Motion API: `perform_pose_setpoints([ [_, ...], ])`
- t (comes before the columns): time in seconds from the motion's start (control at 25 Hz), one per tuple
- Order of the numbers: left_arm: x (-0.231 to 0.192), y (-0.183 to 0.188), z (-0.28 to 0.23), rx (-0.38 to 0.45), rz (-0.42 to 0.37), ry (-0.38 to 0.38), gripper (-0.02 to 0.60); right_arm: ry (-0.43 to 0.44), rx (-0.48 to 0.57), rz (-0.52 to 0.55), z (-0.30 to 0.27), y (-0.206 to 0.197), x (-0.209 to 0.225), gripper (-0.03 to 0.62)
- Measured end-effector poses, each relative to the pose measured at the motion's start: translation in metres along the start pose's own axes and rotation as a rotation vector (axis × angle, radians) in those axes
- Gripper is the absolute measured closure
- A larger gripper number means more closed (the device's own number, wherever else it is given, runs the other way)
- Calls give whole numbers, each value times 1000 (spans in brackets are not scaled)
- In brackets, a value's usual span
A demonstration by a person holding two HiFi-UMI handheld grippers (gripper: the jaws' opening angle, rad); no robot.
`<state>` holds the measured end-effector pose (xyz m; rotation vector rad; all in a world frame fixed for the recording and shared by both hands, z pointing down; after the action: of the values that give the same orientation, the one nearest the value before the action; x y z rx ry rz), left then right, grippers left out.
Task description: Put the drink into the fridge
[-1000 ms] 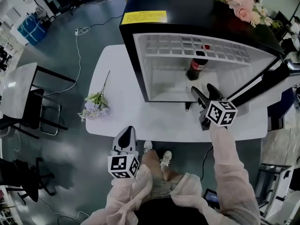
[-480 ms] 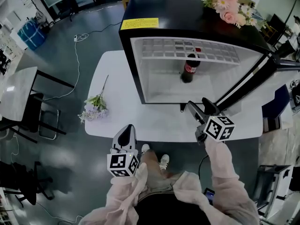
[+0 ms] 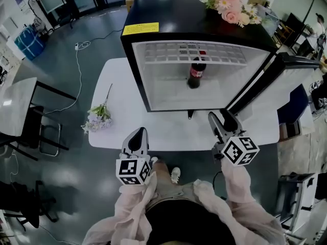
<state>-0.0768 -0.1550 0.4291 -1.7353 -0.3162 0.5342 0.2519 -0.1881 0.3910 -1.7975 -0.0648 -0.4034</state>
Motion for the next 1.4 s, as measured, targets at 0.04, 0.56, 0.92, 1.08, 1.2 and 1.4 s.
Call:
perform_pose_setpoints([
  [0.04, 3, 2, -2, 0, -4, -12, 571, -14, 7, 7, 6, -1, -1, 343],
  [0.56, 50, 25, -25, -12, -78, -194, 571, -39, 62, 203, 51, 2, -34, 524],
  [0.92, 71, 22, -32, -18, -88, -276, 571, -108, 52, 215, 55, -1, -37, 583],
  [1.08, 75, 18, -32, -25, -82, -295, 571, -111, 30, 226, 53, -4, -37, 585],
  [1.2, 78, 17, -33, -22, -81, -305, 571, -106, -2, 188, 48, -9, -37, 585],
  [1.4, 80, 19, -35, -15, -106, -332, 571, -15, 33, 322, 39, -6, -59, 585],
])
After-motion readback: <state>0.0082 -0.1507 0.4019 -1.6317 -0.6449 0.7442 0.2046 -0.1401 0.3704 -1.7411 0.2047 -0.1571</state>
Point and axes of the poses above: the fingertips, and each gripper's own axes: z backward along the fingers, x to its right, y out of its top, the point moved 8 cm from there along z, backward along the fingers, and after that the axes turned 10 degrees about -y, right-handed, at the moved point
